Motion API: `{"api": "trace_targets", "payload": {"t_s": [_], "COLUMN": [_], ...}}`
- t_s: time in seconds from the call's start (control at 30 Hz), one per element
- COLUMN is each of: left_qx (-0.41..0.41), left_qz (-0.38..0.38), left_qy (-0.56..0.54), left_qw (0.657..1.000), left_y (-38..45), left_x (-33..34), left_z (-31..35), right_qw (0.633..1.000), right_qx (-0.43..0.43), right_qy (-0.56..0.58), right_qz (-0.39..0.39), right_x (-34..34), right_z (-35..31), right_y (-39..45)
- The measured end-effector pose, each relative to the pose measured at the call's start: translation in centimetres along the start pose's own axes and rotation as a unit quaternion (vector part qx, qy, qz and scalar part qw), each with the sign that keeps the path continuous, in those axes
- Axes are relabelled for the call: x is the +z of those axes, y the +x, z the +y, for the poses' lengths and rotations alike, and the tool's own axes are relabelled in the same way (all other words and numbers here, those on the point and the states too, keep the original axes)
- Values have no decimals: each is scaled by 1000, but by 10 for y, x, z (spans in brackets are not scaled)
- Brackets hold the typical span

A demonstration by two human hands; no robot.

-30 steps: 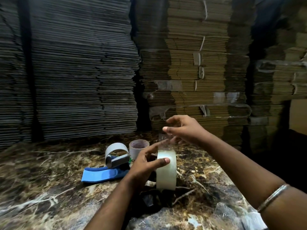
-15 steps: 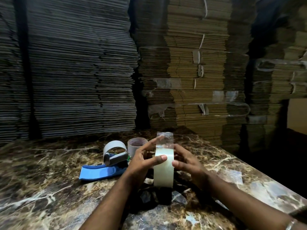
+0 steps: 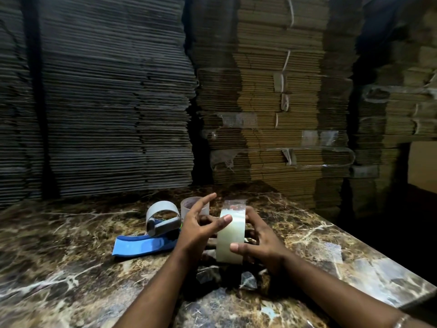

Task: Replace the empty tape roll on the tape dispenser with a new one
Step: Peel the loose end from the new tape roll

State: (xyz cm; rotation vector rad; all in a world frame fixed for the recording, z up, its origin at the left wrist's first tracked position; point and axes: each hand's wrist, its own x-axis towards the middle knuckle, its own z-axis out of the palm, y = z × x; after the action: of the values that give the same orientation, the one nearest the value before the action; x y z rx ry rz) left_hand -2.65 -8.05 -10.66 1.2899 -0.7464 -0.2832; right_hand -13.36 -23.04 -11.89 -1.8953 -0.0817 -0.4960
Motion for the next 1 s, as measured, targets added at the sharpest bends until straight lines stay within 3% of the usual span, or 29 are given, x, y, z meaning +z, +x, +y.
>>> {"api": "trace_targets", "payload": {"t_s": [0.17,0.33,0.5,0.73,1.0], "left_qx": [114,214,235,283,250], "left_qz": [130,187,222,278,310], "left_qy": [126,211,270,273,343], "left_qw": [977,935,907,876,851], "left_y": [1,-1,-1,-3,20], "left_x": [-5,-10,-10,-12,-34], "left_z": [-8,-1,2,7,21], "right_qw": [998,996,996,997,996], "right_qx": [8,2,-14,-39,-50], "right_qy": [53,72,54,28,56], "right_qz": [33,55,66,63,54], "right_x": [8,23,39,39,40], "right_z": [2,9,10,17,11], "right_y": [15,44,55,56,54]}}
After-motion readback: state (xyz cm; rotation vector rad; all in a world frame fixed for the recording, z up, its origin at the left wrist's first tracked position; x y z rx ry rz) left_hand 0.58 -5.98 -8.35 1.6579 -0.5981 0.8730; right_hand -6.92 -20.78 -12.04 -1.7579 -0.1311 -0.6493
